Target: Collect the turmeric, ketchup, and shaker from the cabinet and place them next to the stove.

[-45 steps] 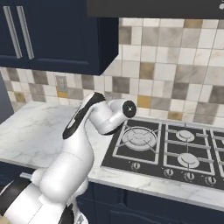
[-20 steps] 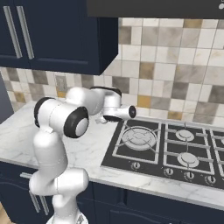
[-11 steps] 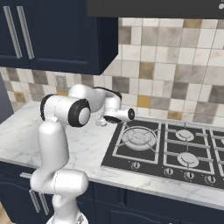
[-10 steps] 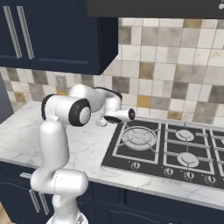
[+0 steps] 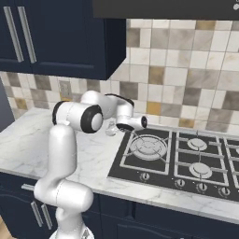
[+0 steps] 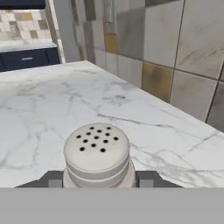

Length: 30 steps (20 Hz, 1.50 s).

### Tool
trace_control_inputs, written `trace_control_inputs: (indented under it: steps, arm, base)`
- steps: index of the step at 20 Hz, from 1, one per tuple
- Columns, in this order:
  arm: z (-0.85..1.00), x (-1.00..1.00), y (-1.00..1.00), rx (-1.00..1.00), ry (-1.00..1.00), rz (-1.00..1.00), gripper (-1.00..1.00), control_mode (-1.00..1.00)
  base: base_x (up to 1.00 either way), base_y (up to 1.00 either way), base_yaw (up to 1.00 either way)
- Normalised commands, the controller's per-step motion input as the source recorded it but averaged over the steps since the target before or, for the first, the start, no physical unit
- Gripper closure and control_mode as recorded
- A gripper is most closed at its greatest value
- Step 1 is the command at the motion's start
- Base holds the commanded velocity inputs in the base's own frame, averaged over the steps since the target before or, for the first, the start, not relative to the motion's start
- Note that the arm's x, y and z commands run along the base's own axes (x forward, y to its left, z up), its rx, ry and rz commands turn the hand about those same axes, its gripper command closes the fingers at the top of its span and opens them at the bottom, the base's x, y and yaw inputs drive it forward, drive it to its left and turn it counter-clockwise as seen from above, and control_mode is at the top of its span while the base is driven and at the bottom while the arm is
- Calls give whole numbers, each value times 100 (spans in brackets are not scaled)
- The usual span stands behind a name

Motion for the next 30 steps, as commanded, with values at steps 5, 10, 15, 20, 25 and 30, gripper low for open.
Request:
trace_control_inputs:
  steps: [5, 10, 15, 20, 25, 30]
  arm:
    - [20, -12, 0, -1, -5, 0, -100, -100]
    - [45, -13, -1, -6, -6, 0, -100, -100]
    - [55, -42, -7, -4, -9, -1, -100, -100]
    - [46, -97, 0, 0, -10, -3, -100, -100]
    - [44, -100, 3, 0, 0, -3, -100, -100]
    - [55, -100, 20, 0, 15, -5, -100, -100]
  base:
    - [0, 0, 0]
    - [0, 0, 0]
    - [0, 0, 0]
    - [0, 0, 0]
    - [0, 0, 0]
    - [0, 0, 0]
